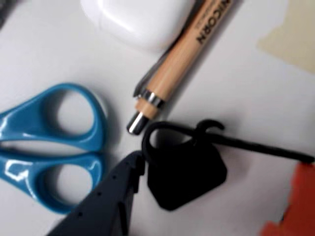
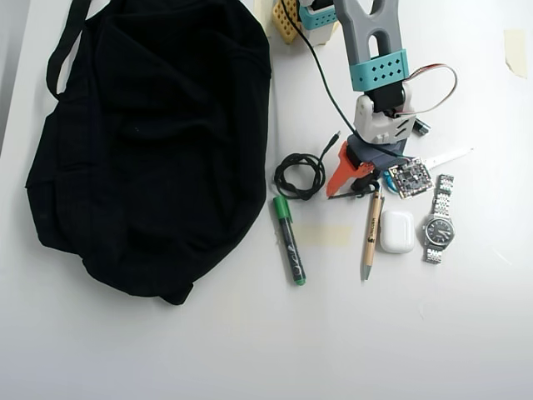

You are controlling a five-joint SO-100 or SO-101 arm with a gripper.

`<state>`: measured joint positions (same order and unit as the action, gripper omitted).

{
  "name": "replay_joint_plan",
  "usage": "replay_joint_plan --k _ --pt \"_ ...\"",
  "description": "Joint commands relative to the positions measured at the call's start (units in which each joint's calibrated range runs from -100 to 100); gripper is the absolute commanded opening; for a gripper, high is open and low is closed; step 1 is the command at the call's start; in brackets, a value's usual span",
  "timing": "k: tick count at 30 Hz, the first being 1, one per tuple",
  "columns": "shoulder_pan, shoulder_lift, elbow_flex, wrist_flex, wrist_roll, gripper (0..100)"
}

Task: Put the black bike light into the black bag

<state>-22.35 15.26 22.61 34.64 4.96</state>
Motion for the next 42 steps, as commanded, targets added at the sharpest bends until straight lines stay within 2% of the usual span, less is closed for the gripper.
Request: replay_joint_plan --k 1,13,19,25,30,42 --pt "0.0 -0.5 -1.0 -2.2 -0.2 32" --pt "0.1 -0.5 -0.4 -2.7 -0.2 30" --pt "0.3 -0.4 0.0 -5.4 -0.2 14" --pt "0.4 -0.5 2.5 -8.6 -0.2 13" --pt "0.7 -0.5 1.8 -8.7 -0.2 2" --pt "1.6 -1.7 2.5 -7.9 -0.2 2"
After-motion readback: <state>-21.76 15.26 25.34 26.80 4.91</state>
